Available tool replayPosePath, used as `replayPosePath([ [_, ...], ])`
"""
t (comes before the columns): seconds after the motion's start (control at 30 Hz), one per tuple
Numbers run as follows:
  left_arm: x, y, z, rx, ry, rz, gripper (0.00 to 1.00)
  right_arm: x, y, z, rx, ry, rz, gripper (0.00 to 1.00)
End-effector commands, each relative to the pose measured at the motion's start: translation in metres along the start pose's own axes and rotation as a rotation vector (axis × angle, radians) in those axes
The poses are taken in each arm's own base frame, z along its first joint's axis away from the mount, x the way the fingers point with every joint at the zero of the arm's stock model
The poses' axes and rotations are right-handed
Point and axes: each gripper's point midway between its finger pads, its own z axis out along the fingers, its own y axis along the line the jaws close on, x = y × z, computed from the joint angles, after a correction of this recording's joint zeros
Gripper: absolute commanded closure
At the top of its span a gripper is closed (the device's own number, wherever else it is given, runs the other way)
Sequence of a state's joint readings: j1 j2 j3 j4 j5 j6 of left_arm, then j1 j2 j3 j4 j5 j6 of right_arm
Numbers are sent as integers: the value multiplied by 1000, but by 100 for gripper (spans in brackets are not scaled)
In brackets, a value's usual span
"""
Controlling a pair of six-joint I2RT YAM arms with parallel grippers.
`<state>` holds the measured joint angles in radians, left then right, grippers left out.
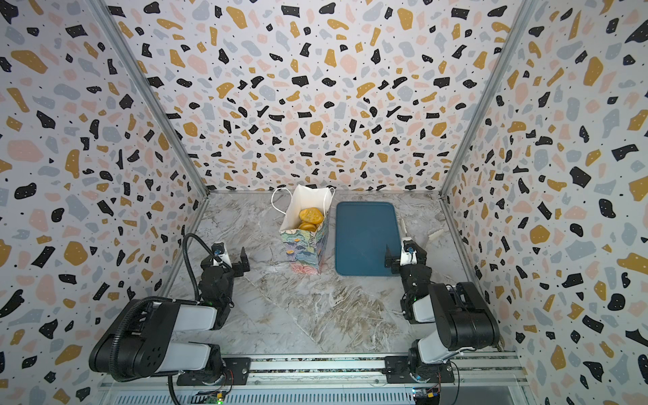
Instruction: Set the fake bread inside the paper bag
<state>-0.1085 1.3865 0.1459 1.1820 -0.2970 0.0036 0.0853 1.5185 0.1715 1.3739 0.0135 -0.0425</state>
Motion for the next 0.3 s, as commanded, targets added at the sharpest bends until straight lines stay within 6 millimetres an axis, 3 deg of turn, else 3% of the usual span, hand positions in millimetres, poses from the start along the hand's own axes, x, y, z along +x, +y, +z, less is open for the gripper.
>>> replayPosePath([
  [0.0, -10, 2, 1, -13, -37, -18, 1, 1, -5, 5, 34, 19, 20, 1],
  [0.27, -10, 2, 1, -12, -37, -17, 1, 2, -5, 2, 36, 16, 20, 1],
])
